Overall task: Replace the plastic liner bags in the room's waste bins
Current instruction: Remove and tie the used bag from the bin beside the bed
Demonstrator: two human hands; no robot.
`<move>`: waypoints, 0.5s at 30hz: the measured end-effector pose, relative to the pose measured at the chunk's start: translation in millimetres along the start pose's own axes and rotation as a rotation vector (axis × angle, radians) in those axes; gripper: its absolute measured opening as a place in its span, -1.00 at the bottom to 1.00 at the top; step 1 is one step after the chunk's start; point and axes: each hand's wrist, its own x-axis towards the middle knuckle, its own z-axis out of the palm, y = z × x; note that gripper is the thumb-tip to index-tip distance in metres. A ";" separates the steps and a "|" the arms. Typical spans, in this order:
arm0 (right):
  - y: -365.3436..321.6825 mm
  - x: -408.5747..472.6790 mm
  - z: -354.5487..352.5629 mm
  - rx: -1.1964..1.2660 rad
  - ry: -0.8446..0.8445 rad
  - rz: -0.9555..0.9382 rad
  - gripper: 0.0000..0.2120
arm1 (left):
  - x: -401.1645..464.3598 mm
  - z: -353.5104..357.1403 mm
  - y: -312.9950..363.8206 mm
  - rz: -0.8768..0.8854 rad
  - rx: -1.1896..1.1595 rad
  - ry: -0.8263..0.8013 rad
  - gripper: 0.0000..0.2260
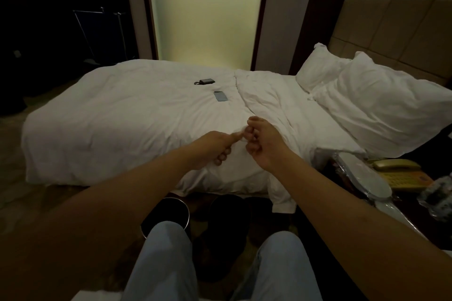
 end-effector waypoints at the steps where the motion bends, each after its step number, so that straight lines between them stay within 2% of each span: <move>1: -0.8 1.3 -4.0 -0.077 -0.011 -0.005 -0.90 | 0.3 -1.6 -0.1 -0.022 0.050 -0.003 -0.61; 4: -3.0 4.2 -13.8 -0.283 -0.048 0.011 -0.84 | 1.1 -5.7 2.3 -0.024 0.334 0.059 -0.63; 7: -4.5 3.9 -16.1 -0.371 -0.151 0.069 -0.77 | 3.4 -8.3 8.2 0.165 0.743 0.165 -0.69; 9: -5.0 3.0 -14.8 -0.465 -0.201 0.085 -0.67 | 2.3 -9.0 16.0 0.260 0.885 0.223 -0.76; 11: -6.3 -0.1 -12.1 -0.569 -0.230 0.082 -0.61 | -0.9 -8.6 24.8 0.337 0.879 0.222 -0.79; 15: -9.6 -5.8 -5.2 -0.698 -0.258 -0.027 -0.76 | -5.9 -10.3 35.5 0.404 0.616 0.154 -0.85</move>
